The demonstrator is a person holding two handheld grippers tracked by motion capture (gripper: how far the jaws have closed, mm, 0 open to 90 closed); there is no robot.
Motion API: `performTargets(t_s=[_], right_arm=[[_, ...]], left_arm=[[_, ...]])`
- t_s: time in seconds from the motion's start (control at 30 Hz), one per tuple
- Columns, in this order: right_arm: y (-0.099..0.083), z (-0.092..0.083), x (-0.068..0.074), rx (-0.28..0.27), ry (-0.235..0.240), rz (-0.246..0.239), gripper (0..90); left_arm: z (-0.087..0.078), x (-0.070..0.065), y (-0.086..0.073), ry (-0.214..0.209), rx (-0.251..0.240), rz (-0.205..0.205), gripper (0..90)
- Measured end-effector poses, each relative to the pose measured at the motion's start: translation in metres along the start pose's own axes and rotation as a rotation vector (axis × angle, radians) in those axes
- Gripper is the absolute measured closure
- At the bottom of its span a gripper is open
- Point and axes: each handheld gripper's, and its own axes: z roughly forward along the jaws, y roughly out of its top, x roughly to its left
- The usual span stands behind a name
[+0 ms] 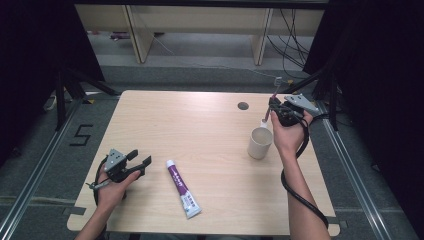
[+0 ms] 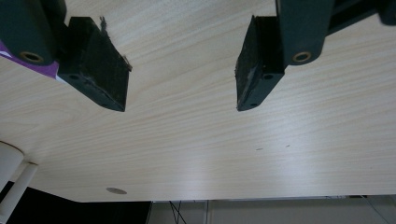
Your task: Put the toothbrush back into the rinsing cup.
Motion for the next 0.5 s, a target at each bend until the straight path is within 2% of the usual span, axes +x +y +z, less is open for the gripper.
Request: performTargets(t_s=[0.03,0.07,0.1,0.17,0.2,0.5], right_arm=[[-0.0003,0.0006,-0.0004,0.001,-0.003,-0.003,81.8],[-0.0007,0.0007,0.0011,0.010,-0.005,0.026,81.8],[-0.0010,0.0022,-0.0014,0.002,0.000,-0.004,81.8],[-0.0013,0.0031,-0.0005,0.006,-0.007,0.007,81.8],[-0.0015,0.0040,-0.0014,0.005,-0.004,-0.004,81.8],[-0.0056,0.0086,-0.0017,0.018,-0.012,0.000,81.7]], left_arm=[[0.0000,0.0001,0.0000,0.000,0.000,0.000,34.5],[0.0000,0.0001,0.0000,0.000,0.001,0.000,34.6],[0.0000,0.0001,0.0000,0.000,0.000,0.000,34.5],[-0.0001,0.0001,0.0000,0.000,0.000,0.000,34.5],[-0.0001,0.0001,0.0000,0.000,0.000,0.000,34.6],[-0.0002,0.0002,0.0000,0.000,-0.001,-0.001,34.5]])
